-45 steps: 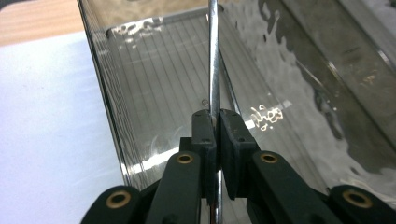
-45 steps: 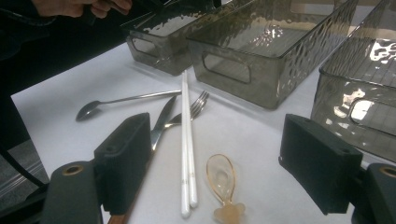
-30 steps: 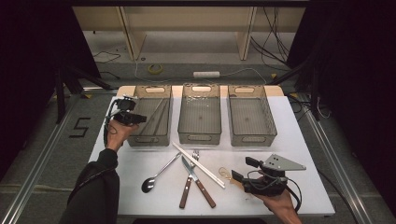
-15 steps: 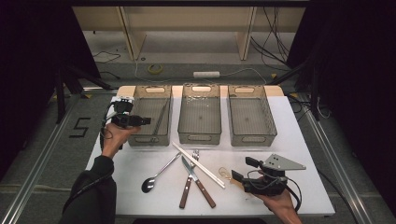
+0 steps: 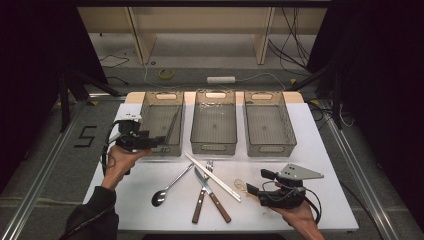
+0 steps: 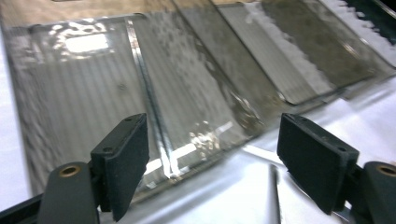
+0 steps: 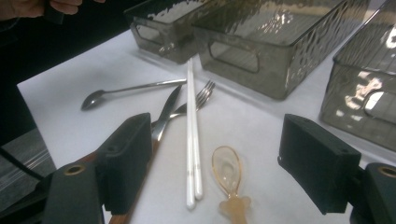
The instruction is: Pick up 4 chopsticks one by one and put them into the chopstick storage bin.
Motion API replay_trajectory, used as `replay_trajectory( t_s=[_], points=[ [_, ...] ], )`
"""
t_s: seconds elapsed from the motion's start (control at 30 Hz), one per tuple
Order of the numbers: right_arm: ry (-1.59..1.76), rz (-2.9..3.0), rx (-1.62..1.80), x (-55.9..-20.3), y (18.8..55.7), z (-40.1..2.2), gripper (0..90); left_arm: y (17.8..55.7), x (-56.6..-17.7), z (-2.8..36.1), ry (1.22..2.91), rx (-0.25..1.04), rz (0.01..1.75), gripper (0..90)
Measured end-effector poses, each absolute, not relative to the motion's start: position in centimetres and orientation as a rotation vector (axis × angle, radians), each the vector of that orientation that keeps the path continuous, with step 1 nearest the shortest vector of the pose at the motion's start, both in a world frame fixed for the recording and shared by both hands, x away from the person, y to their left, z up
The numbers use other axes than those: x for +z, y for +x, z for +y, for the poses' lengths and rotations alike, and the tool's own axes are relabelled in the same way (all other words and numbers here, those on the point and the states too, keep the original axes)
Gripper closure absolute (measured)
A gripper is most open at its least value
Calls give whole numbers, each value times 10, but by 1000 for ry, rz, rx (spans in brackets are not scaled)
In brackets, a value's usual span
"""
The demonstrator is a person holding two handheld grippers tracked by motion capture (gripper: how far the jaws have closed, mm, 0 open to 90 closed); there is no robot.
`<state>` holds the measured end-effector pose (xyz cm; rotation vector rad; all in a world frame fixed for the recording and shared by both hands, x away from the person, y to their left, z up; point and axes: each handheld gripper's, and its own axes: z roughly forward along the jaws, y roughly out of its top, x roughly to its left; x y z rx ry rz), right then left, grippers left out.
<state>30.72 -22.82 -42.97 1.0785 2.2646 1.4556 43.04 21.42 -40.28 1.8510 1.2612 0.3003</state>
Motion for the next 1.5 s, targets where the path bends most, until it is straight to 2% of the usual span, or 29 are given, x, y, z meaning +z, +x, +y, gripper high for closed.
replay_trajectory(
  t_s=[0.53, 1.1, 1.5],
  points=[
    [1031, 2408, 1280, -422, 324, -210, 278, 373, -418, 191, 1845, 296, 1111, 193],
    [994, 2604, 1044, -417, 358, -169, 389, 337, -422, 190, 1838, 337, 1037, 176],
    [954, 2724, 858, -425, 379, -135, 512, 321, -422, 194, 1815, 340, 1024, 172]
  ],
)
